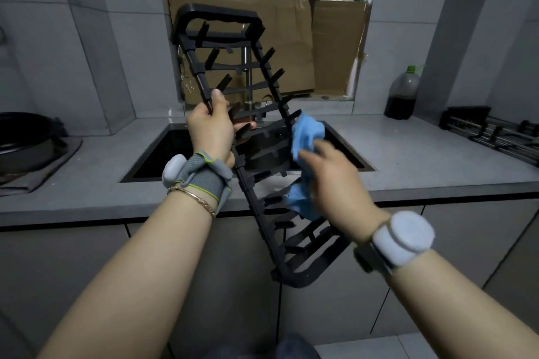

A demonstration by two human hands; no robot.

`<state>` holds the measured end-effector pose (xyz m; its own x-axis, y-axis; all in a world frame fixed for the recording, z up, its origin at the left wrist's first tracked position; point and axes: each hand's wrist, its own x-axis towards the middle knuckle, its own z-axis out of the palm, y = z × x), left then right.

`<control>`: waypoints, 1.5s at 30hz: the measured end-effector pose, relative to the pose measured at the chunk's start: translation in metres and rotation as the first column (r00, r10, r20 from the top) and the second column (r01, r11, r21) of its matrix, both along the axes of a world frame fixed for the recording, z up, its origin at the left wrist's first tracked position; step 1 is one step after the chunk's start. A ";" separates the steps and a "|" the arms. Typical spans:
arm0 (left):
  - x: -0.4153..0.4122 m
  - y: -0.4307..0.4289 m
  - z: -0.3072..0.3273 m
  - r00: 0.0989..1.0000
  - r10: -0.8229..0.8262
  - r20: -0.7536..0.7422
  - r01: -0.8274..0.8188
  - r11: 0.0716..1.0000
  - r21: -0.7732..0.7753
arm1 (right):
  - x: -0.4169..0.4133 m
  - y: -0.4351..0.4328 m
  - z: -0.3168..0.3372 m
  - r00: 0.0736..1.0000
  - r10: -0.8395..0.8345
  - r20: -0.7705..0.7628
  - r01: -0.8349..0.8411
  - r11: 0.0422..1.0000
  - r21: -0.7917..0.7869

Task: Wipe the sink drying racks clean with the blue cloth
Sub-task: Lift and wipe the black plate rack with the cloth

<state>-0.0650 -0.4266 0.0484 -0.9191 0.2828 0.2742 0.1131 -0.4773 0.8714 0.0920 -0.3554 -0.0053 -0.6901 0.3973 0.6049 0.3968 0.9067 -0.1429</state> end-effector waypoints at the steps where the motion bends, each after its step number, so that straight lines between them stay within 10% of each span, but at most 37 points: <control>1: -0.002 -0.001 -0.001 1.000 0.013 0.010 -0.013 1.000 0.013 | 0.000 0.001 -0.012 0.998 0.021 0.061 -0.026 0.996 0.082; 6: -0.008 -0.002 -0.011 1.000 0.015 -0.004 -0.015 0.999 -0.036 | 0.009 0.012 -0.028 0.987 0.157 0.040 -0.162 0.970 0.181; 8: -0.010 0.000 -0.013 1.000 0.010 -0.016 -0.011 0.998 -0.062 | 0.014 0.010 -0.013 0.942 0.126 -0.312 -0.142 0.989 -0.028; 12: -0.010 0.003 -0.007 0.999 0.012 -0.050 -0.015 0.998 -0.053 | 0.031 0.006 0.041 0.564 -0.145 -0.813 -0.424 0.795 -0.435; 18: 0.038 0.012 0.018 0.987 -0.154 0.042 0.150 0.985 0.089 | -0.009 -0.026 0.050 0.953 0.121 -0.278 -0.236 0.871 -0.431; 24: 0.065 0.000 0.037 0.860 -0.506 0.062 0.487 0.852 0.193 | -0.011 -0.011 0.058 0.965 0.143 -0.220 -0.231 0.860 -0.455; 30: 0.070 -0.012 0.046 0.703 -0.696 -0.146 0.678 0.718 -0.155 | -0.002 -0.002 0.064 0.851 0.169 -0.497 -0.457 0.703 -0.545; 34: 0.068 -0.016 0.056 0.772 -0.477 -0.419 0.271 0.845 -0.461 | -0.004 -0.002 0.061 0.761 0.074 -0.645 -0.532 0.640 -0.555; 37: 0.038 -0.020 0.049 0.796 0.052 -0.604 -0.247 0.938 -0.245 | -0.006 -0.001 0.059 0.721 0.032 -0.692 -0.589 0.554 -0.588; 39: 0.011 -0.021 0.032 0.851 0.127 -0.510 -0.299 0.915 -0.270 | -0.006 0.000 0.056 0.705 0.005 -0.709 -0.614 0.504 -0.607; 42: -0.009 -0.017 0.005 0.973 -0.200 -0.118 0.125 0.879 -0.460 | -0.006 0.004 0.054 0.695 0.003 -0.719 -0.652 0.424 -0.628; 45: -0.004 -0.018 -0.005 0.832 -0.515 0.204 0.554 0.762 -0.336 | -0.005 0.009 0.051 0.705 0.048 -0.707 -0.676 0.346 -0.651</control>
